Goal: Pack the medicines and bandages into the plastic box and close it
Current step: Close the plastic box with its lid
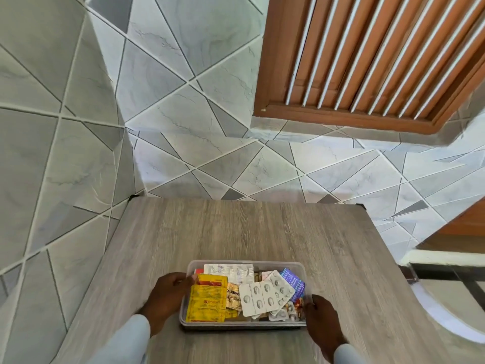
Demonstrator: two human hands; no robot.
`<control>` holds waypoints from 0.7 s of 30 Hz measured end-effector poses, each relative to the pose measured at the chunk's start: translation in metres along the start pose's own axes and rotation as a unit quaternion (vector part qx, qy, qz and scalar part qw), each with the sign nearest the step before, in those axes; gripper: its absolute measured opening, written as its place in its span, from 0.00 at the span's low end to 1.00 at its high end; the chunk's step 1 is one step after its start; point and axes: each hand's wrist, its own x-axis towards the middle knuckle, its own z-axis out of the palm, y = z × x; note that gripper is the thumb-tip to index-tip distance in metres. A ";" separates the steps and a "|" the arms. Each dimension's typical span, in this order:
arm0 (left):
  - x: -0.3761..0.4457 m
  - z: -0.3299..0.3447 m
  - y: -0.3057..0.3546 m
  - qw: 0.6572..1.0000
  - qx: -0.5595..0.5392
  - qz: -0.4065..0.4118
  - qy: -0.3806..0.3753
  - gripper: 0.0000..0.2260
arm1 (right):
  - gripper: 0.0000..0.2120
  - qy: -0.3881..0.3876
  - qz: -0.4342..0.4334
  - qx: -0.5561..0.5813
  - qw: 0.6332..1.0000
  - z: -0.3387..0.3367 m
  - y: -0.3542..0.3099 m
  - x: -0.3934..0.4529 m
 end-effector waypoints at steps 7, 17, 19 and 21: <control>0.006 -0.007 0.000 1.000 -0.024 -0.014 0.010 0.09 | 0.13 0.033 0.036 0.097 0.994 -0.042 -0.015 0.004; 0.010 0.033 -0.030 0.941 0.318 -0.054 0.102 0.07 | 0.11 0.078 0.062 0.152 0.983 -0.123 0.011 0.042; 0.013 0.035 -0.028 0.945 0.299 -0.075 0.112 0.08 | 0.11 0.080 0.069 0.152 0.983 -0.130 0.018 0.050; 0.016 0.032 -0.022 0.948 0.276 -0.088 0.131 0.10 | 0.10 0.072 0.073 0.148 0.984 -0.138 0.022 0.058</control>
